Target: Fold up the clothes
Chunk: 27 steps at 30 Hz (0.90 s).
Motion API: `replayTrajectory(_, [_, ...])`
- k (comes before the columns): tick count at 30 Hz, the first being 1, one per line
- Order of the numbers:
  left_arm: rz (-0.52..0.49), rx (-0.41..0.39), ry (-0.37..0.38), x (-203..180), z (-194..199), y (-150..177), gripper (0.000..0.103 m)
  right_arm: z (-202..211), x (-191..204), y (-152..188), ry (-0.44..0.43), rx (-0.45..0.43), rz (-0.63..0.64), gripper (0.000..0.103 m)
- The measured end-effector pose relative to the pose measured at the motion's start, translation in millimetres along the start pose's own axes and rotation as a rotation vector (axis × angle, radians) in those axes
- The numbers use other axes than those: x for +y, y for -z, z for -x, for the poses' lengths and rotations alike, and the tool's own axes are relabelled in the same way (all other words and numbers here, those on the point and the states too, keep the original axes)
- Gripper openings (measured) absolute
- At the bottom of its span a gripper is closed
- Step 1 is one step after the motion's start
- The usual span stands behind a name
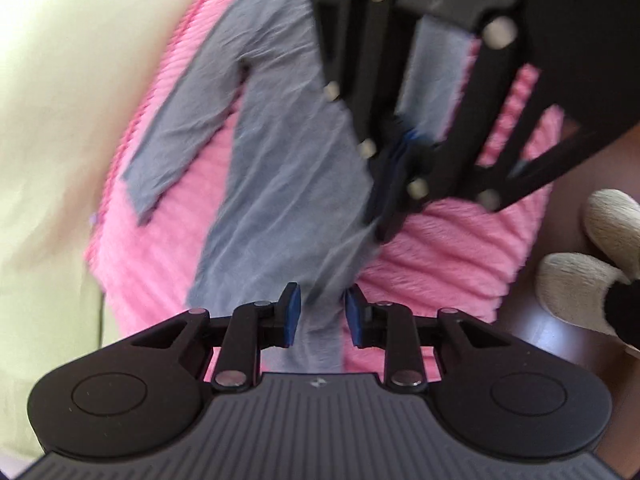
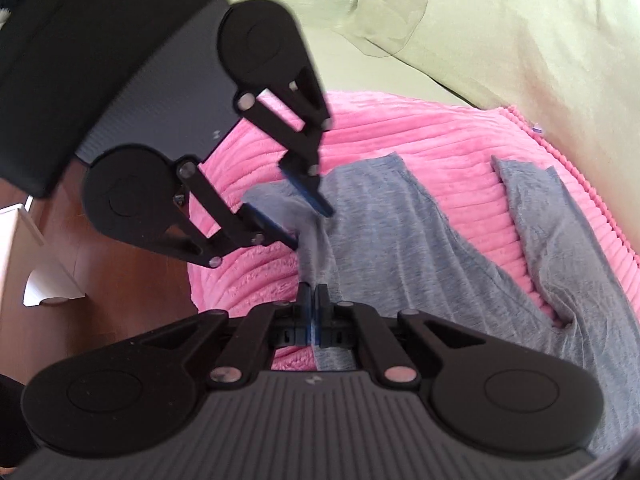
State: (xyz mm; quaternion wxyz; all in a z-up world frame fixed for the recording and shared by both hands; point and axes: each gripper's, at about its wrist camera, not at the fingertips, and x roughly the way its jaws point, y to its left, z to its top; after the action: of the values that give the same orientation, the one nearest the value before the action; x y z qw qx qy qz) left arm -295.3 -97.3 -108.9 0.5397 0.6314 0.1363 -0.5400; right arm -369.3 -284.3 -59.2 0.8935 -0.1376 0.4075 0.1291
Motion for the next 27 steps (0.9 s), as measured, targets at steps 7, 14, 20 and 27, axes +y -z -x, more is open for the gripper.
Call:
replayTrajectory(7, [0.007,0.041,-0.005,-8,-12,-10,0.014,5,3,4,0.026,-0.013,-0.021,0.025])
replayTrajectory(14, [0.044,0.050,0.027,2,-6,-16,0.004,77,0,85,0.336,0.168,0.041,0.040])
replayTrajectory(20, [0.017,0.079,0.019,9,-20,-5,0.004,126,-13,167,0.404,0.350,0.193,0.038])
replayTrajectory(27, [-0.021,0.098,0.019,9,-24,1,0.001,121,-20,178,0.393,0.314,0.266,0.014])
